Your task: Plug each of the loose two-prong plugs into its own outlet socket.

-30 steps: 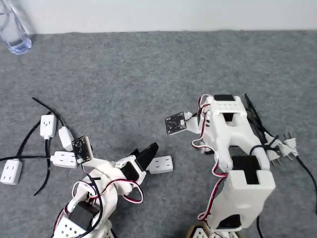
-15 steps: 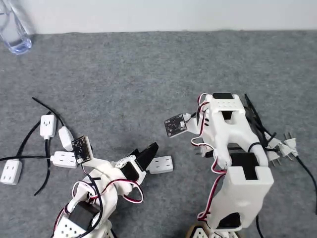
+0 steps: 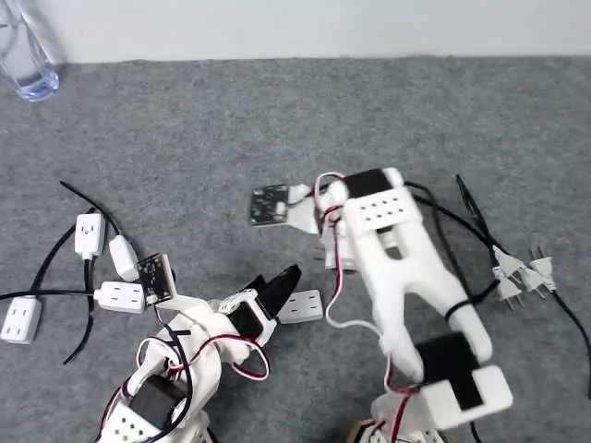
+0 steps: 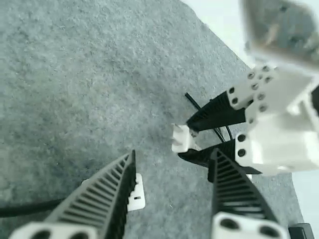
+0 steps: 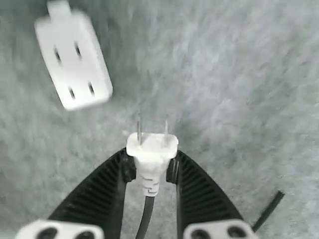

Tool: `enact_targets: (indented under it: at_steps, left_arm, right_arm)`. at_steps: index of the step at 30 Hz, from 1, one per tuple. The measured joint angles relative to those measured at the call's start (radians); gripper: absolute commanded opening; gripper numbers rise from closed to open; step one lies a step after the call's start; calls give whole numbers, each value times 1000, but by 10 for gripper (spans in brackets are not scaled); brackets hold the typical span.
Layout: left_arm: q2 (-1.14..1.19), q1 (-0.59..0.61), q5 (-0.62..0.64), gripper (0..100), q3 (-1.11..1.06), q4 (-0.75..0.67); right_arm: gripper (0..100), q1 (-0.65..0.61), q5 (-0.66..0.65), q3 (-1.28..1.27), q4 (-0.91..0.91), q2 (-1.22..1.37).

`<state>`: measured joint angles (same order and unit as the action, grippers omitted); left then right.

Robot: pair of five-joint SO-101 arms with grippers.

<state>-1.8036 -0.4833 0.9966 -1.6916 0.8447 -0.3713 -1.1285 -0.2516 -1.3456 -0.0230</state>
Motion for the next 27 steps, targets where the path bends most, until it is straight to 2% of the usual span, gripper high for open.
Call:
enact_targets:
  at_steps: [7, 12, 19, 27]
  left_arm:
    - [0, 0, 0, 225, 0, -6]
    - [0, 0, 0, 225, 0, -6]
    - [0, -5, -2, 227, 0, -6]
    - [0, -6, -5, 228, 0, -6]
  right_arm:
    - [9, -106, 123, -2, -72, -98]
    - [9, -161, 157, 63, -180, -158]
    - [9, -160, 163, 126, -290, -203]
    - [9, -160, 163, 126, -316, -224]
